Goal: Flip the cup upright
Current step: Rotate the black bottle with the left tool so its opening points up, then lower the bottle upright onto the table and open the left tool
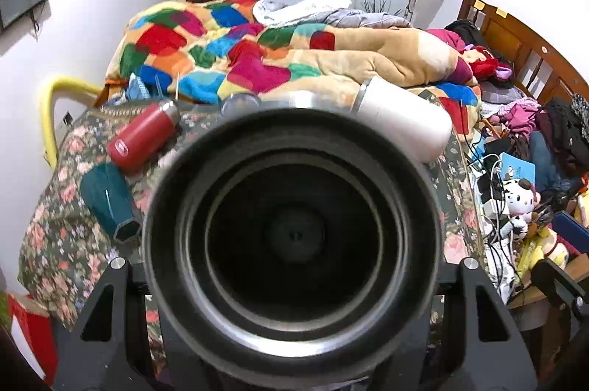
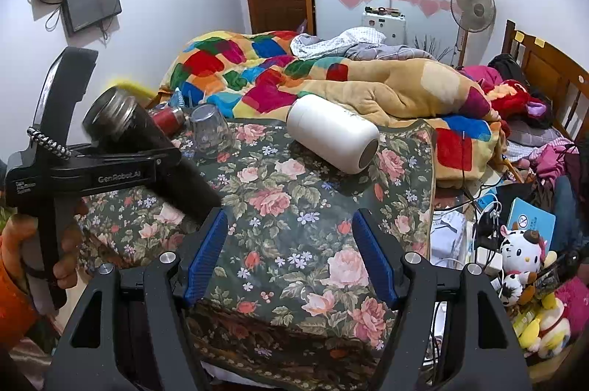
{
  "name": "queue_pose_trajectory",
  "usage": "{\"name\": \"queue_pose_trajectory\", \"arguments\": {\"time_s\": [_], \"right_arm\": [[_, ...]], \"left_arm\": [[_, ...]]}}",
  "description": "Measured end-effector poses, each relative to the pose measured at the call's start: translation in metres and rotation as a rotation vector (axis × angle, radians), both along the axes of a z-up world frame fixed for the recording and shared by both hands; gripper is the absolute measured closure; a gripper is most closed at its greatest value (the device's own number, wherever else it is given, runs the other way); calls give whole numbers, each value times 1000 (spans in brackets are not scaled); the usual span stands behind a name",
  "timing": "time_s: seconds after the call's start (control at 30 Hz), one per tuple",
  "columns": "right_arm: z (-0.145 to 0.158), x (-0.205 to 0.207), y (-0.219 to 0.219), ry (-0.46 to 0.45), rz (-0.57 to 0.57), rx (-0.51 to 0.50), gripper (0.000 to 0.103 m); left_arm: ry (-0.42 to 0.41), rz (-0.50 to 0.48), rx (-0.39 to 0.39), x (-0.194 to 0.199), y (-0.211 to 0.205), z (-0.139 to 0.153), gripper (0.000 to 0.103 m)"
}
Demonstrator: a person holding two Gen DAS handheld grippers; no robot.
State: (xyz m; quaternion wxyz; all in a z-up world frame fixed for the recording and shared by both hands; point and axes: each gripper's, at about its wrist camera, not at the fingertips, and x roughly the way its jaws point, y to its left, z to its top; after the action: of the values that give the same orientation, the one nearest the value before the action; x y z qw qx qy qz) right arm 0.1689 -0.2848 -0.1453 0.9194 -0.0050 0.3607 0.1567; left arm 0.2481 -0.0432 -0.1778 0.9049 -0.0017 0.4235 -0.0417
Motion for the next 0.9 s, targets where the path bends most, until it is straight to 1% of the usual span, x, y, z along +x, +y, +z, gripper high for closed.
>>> {"name": "queue_pose_trajectory", "arguments": {"time_s": [0.1, 0.17, 0.33, 0.43, 0.57, 0.8, 0.9], "right_arm": [[3, 0, 0, -9, -5, -5, 36], [4, 0, 0, -16, -7, -10, 36], [6, 3, 2, -18, -9, -3, 36], [5, 5, 2, -16, -11, 3, 36], [5, 5, 4, -13, -11, 10, 36], [9, 3, 3, -23, -17, 9, 36], [13, 2, 3, -29, -21, 12, 36]], "left_arm": [[0, -9, 22, 9, -5, 1, 39], [16, -27, 24, 14, -7, 0, 39], [50, -73, 76, 20, -18, -7, 39], [69, -87, 70, 24, -20, -11, 39], [61, -95, 85, 30, -24, -11, 39], [64, -86, 82, 37, -21, -9, 39], [66, -90, 44, 34, -15, -5, 38]]}}
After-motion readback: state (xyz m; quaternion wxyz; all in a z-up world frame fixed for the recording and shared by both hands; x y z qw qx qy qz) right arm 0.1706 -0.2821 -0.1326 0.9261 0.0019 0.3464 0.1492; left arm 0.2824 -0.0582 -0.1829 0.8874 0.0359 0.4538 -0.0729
